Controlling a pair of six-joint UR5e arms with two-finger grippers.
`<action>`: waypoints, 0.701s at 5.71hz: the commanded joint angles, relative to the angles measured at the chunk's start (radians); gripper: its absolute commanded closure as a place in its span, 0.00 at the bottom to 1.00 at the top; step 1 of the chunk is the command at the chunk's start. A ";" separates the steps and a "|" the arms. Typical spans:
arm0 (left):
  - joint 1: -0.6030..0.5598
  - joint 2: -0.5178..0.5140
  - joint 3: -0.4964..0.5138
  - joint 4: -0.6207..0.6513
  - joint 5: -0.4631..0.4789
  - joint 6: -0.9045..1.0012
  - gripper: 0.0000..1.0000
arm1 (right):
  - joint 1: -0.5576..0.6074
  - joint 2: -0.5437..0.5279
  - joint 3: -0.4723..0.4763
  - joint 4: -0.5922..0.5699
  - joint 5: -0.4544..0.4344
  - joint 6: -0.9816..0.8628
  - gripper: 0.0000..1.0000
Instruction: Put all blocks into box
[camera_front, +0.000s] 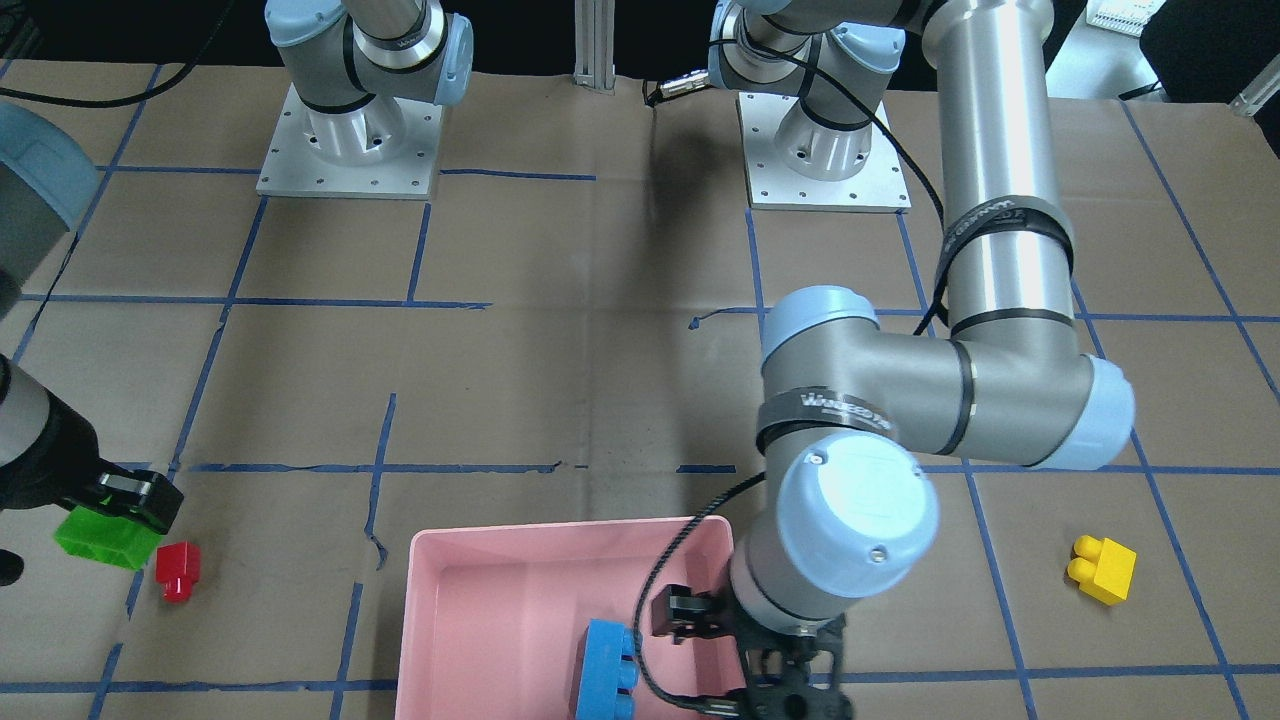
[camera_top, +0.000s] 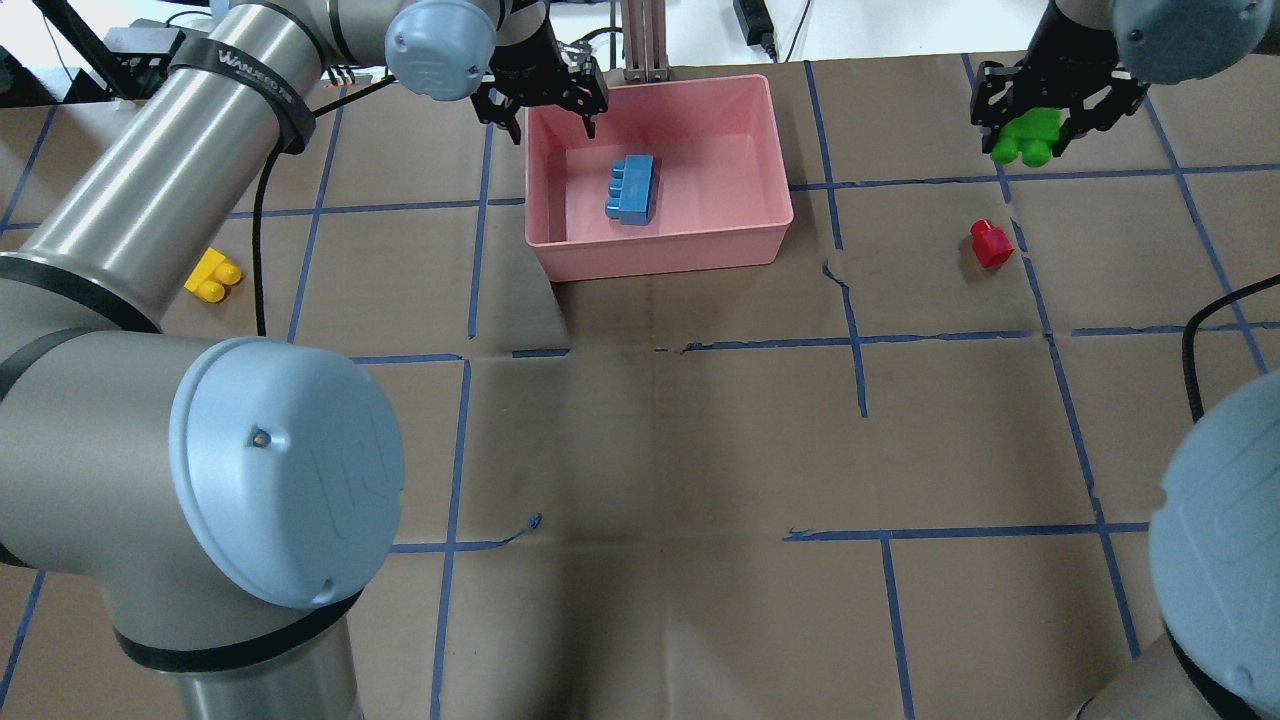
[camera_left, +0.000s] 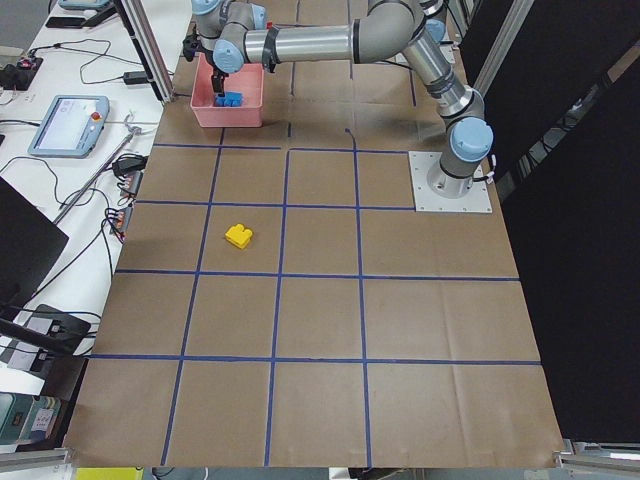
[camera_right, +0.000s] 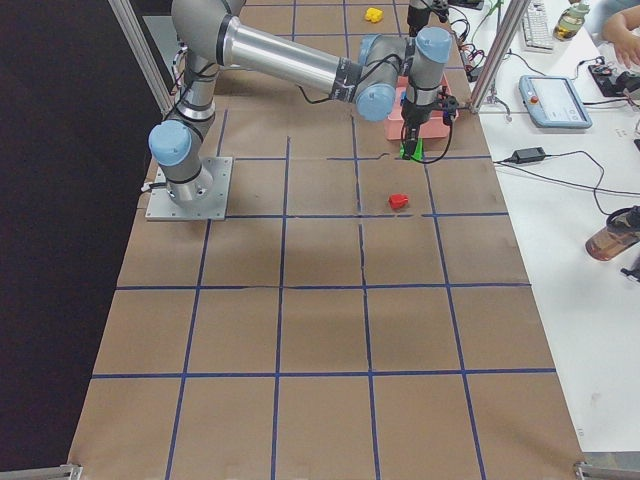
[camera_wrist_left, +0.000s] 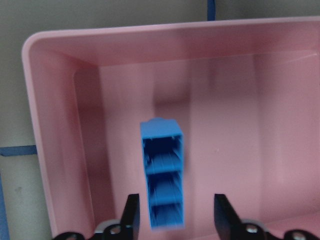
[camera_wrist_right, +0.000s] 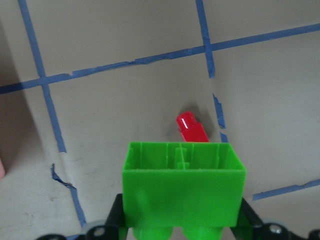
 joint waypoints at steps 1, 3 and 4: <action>0.185 0.104 -0.125 -0.017 0.074 0.187 0.00 | 0.085 0.017 -0.022 0.006 0.002 0.089 0.54; 0.392 0.120 -0.178 -0.025 0.071 0.537 0.00 | 0.178 0.039 -0.032 0.004 0.005 0.193 0.54; 0.451 0.118 -0.216 -0.006 0.073 0.736 0.00 | 0.228 0.069 -0.080 0.007 0.003 0.241 0.54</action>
